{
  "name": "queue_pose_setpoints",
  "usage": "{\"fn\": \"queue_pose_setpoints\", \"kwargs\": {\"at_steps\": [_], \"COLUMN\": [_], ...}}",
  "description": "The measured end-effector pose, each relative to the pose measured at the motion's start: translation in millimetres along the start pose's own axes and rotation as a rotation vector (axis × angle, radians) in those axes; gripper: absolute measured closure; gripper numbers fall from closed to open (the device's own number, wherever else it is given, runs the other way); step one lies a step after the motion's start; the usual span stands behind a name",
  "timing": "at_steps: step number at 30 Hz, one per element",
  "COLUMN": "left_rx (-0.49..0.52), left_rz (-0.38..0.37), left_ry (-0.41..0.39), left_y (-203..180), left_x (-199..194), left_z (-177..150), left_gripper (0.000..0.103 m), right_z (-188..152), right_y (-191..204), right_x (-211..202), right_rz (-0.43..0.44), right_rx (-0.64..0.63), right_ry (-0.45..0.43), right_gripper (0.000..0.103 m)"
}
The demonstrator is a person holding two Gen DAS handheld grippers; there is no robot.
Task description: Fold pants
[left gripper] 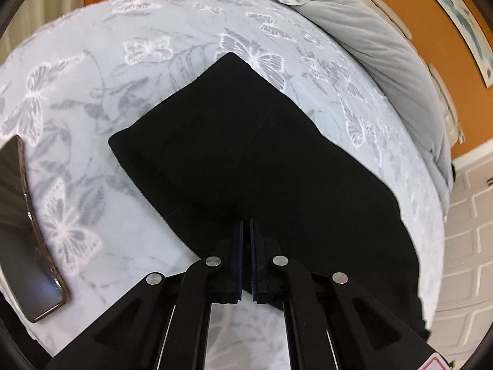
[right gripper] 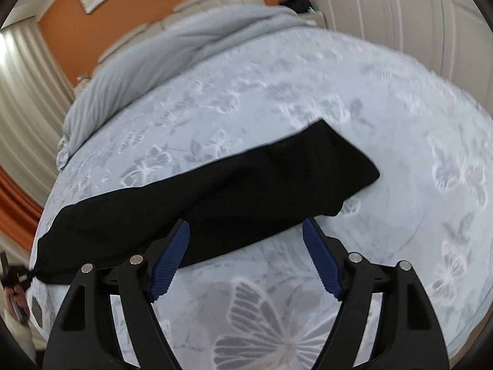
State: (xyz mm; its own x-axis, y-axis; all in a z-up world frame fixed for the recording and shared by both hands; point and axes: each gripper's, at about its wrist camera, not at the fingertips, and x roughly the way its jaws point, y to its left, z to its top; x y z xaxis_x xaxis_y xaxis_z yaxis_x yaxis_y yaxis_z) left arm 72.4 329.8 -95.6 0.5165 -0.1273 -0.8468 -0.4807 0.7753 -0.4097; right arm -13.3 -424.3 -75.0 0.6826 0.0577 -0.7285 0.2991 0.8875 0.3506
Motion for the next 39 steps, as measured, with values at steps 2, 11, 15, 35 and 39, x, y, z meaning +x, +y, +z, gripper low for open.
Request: {"fn": "queue_pose_setpoints", "kwargs": {"at_steps": [2, 11, 15, 35, 39], "left_rx": [0.016, -0.008, -0.013, 0.025, 0.028], "left_rz": [0.013, -0.007, -0.013, 0.041, 0.061], "left_ry": [-0.004, 0.031, 0.042, 0.038, 0.041], "left_y": [-2, 5, 5, 2, 0], "left_x": [2, 11, 15, 17, 21], "left_z": [-1, 6, 9, 9, 9], "left_gripper": [0.101, 0.100, 0.100, 0.096, 0.093], "right_z": [11, 32, 46, 32, 32], "right_y": [-1, 7, 19, -23, -17], "right_x": [4, 94, 94, 33, 68], "right_rz": [0.042, 0.023, 0.117, -0.114, -0.086], "right_rx": [0.058, 0.143, 0.168, -0.082, -0.085], "right_ry": [-0.021, 0.100, 0.001, -0.083, 0.017], "right_gripper": [0.029, 0.043, 0.095, 0.019, 0.019]}}
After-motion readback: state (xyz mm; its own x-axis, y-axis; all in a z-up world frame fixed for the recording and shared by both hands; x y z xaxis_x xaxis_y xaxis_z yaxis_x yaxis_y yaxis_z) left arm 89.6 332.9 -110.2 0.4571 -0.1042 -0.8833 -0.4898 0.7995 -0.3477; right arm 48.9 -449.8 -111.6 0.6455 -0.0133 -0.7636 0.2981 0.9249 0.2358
